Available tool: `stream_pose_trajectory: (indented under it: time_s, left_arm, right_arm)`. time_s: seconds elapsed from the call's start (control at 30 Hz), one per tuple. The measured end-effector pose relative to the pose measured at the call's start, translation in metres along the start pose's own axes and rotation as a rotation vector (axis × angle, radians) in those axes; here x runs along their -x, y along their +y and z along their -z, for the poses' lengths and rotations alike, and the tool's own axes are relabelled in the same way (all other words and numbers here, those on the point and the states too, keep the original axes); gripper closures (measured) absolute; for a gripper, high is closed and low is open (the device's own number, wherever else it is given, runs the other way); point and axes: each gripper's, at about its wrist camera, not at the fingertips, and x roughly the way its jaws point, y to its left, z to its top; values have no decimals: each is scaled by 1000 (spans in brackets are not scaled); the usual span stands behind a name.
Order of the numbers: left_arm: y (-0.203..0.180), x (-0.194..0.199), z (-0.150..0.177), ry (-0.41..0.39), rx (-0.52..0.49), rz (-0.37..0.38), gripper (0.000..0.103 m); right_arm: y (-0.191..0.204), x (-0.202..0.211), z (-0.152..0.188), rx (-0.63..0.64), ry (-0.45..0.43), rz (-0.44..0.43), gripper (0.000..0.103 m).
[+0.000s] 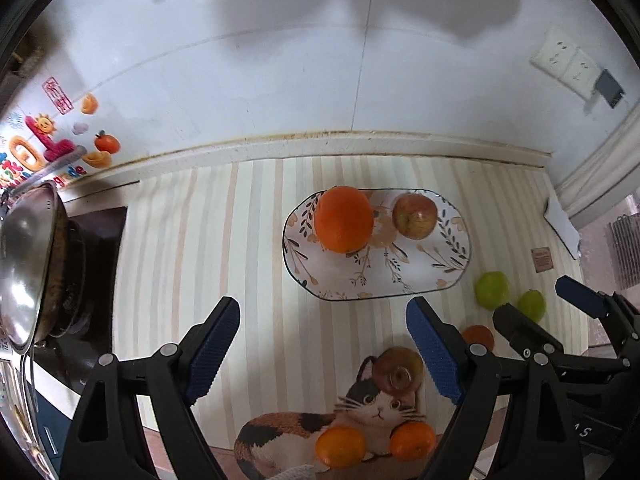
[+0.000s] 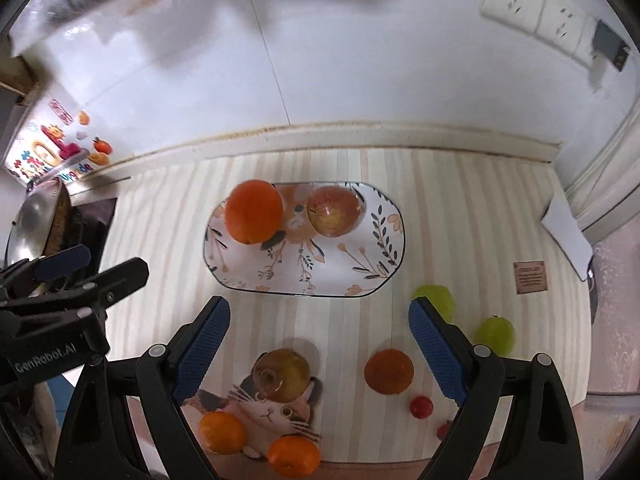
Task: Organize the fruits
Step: 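Lift both open tools away from the plate, then grasp a mandarin with the left tool while the right tool grasps another mandarin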
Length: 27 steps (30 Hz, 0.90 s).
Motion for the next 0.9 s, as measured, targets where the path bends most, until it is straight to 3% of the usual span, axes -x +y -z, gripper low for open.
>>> stream_pose_trajectory:
  time_s: [0.23,0.6,0.73,0.9]
  left_arm:
    - [3,35,23,-68,11,6,18]
    - [9,49,50,-75,24,18,18]
    - [12,32,62,-22,23,-1,18]
    - [14,-23,96,163,-13,-14,18]
  right_arm:
    - [9,42,21,-18,-66,-21,10]
    - [8,72,47,-86,-103,-69,10]
    - [1,55,64,-131,-30,-119,10]
    - [-10,-8,106,-203,166,-185,10]
